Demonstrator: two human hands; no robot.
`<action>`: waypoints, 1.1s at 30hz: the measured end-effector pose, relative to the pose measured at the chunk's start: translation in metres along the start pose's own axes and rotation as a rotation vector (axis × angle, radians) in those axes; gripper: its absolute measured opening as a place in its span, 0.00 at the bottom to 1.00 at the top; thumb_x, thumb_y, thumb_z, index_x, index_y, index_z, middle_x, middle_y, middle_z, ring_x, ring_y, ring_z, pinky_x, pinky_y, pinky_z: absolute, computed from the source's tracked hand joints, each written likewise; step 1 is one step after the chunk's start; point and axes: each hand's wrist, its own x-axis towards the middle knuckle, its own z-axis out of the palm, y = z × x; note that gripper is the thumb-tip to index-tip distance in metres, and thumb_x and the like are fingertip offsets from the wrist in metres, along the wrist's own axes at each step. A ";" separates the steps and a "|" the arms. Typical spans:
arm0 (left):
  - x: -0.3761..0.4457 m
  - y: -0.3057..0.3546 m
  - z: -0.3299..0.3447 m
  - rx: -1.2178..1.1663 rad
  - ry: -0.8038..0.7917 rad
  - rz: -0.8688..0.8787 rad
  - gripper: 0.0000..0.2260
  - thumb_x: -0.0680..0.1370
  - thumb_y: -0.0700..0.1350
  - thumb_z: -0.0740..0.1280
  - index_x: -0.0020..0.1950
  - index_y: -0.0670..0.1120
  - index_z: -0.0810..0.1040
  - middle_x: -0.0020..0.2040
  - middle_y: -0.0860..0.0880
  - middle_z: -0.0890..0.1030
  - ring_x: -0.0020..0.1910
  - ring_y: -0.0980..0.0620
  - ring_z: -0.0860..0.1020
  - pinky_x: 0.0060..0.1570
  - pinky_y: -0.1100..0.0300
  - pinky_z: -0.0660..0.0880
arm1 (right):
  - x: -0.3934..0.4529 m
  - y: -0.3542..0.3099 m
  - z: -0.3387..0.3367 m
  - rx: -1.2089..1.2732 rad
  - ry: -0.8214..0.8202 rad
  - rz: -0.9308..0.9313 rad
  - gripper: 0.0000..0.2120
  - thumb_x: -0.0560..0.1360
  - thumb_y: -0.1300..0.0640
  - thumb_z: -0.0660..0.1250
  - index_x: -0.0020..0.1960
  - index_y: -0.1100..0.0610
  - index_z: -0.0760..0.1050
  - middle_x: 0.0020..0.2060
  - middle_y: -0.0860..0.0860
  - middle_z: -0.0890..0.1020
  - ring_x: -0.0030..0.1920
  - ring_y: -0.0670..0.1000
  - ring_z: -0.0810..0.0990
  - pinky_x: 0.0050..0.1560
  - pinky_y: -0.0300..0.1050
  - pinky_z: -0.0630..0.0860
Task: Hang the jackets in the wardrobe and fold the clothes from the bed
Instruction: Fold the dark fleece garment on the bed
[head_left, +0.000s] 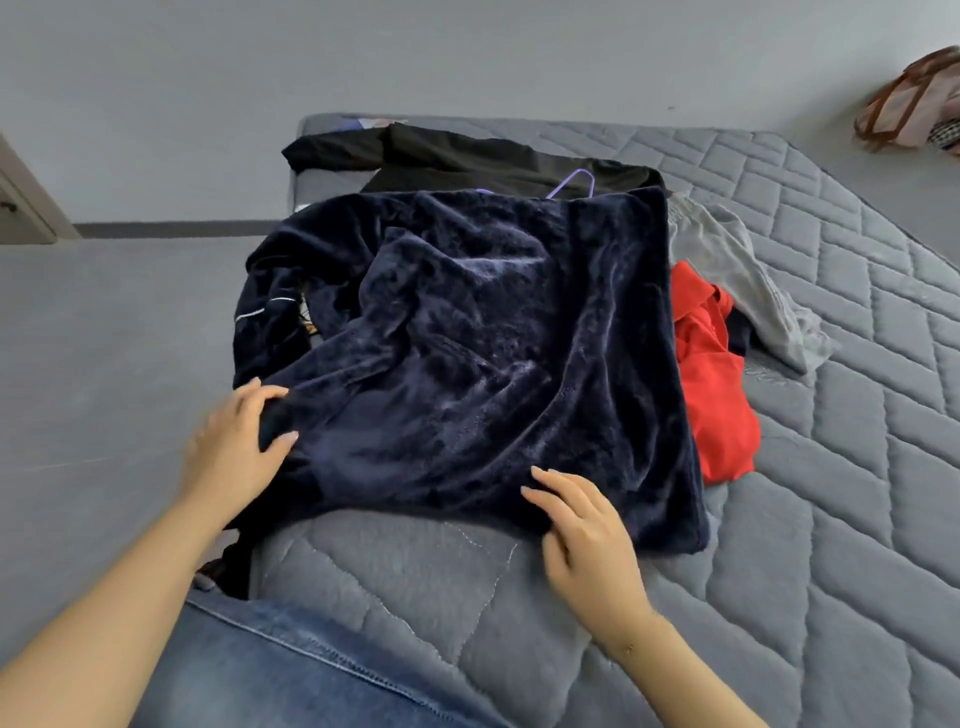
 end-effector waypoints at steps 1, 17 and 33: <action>0.000 -0.008 -0.006 -0.152 -0.077 -0.097 0.30 0.72 0.48 0.76 0.70 0.50 0.67 0.71 0.45 0.68 0.67 0.40 0.70 0.64 0.42 0.69 | 0.014 -0.016 0.009 0.024 -0.058 -0.051 0.21 0.69 0.69 0.62 0.60 0.59 0.81 0.64 0.52 0.78 0.65 0.55 0.75 0.67 0.52 0.72; 0.054 -0.133 -0.070 -0.169 -0.069 -0.320 0.05 0.79 0.46 0.67 0.50 0.46 0.79 0.45 0.44 0.83 0.47 0.43 0.79 0.49 0.49 0.74 | 0.144 -0.109 0.169 -0.192 -0.494 -0.229 0.34 0.78 0.32 0.42 0.79 0.43 0.37 0.78 0.46 0.37 0.77 0.51 0.30 0.74 0.54 0.28; 0.024 -0.126 -0.018 -0.754 -0.069 -0.539 0.12 0.81 0.55 0.63 0.56 0.49 0.80 0.53 0.49 0.84 0.55 0.48 0.81 0.53 0.54 0.75 | 0.140 -0.111 0.174 -0.205 -0.464 -0.196 0.32 0.78 0.34 0.37 0.80 0.45 0.44 0.79 0.44 0.41 0.78 0.50 0.34 0.75 0.53 0.30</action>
